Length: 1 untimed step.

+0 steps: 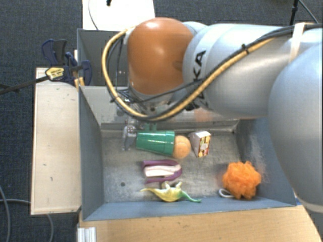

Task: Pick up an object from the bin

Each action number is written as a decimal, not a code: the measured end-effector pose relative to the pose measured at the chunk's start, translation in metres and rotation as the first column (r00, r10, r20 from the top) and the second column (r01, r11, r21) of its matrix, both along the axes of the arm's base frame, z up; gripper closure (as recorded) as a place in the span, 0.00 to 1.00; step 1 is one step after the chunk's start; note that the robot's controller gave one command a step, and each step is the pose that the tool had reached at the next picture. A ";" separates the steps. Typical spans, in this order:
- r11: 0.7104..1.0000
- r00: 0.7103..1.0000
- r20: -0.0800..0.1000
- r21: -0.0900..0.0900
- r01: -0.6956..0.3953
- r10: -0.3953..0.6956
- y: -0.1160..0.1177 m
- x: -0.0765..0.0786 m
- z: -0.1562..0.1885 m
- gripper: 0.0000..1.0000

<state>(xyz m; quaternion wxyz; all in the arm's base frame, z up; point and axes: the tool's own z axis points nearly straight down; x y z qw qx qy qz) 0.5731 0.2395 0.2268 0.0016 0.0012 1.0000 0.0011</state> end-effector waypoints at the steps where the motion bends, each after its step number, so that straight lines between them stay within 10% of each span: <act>1: 1.000 1.000 0.003 0.002 0.002 -0.002 -0.049 0.005 -0.037 0.00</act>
Offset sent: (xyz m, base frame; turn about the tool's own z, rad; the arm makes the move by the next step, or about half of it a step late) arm 0.0071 -0.0677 -0.0668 0.1529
